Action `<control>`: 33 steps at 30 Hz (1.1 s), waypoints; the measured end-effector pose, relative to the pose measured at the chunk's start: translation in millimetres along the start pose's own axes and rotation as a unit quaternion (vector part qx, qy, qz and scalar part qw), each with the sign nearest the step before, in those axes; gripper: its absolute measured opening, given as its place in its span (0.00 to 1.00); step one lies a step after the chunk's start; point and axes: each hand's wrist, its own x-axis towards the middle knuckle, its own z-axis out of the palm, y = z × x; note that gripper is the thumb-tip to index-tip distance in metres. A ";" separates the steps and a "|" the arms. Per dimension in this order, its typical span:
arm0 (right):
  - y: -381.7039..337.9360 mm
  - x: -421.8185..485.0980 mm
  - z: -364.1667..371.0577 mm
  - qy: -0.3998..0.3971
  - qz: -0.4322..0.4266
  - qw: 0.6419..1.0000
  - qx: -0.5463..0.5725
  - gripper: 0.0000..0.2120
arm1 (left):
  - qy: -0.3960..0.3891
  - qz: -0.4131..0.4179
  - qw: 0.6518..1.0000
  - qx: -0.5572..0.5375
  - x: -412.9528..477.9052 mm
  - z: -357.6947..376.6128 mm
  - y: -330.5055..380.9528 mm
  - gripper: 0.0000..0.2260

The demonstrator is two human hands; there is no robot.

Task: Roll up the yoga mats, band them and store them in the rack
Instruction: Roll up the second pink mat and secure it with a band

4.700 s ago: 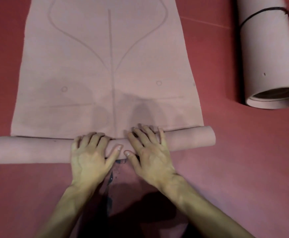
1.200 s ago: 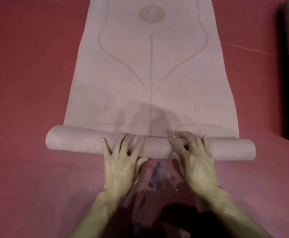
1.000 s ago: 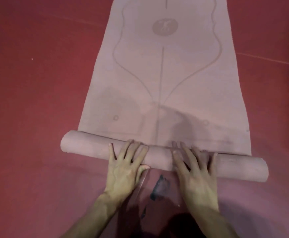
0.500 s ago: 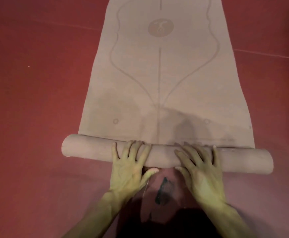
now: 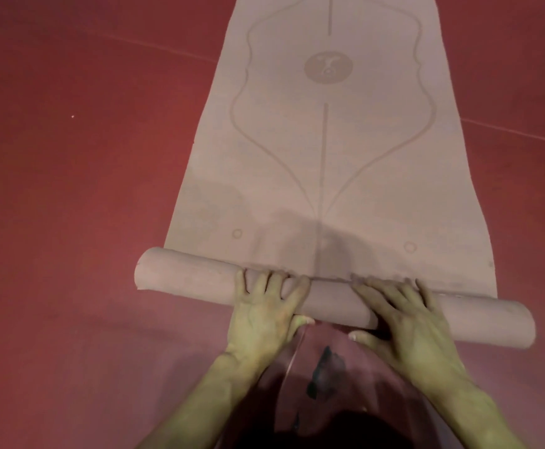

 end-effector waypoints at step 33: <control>1.4 -9.1 -3.2 -0.013 0.030 0.999 -0.035 0.40 | 0.007 0.041 0.999 -0.016 -13.7 3.0 16.6 0.33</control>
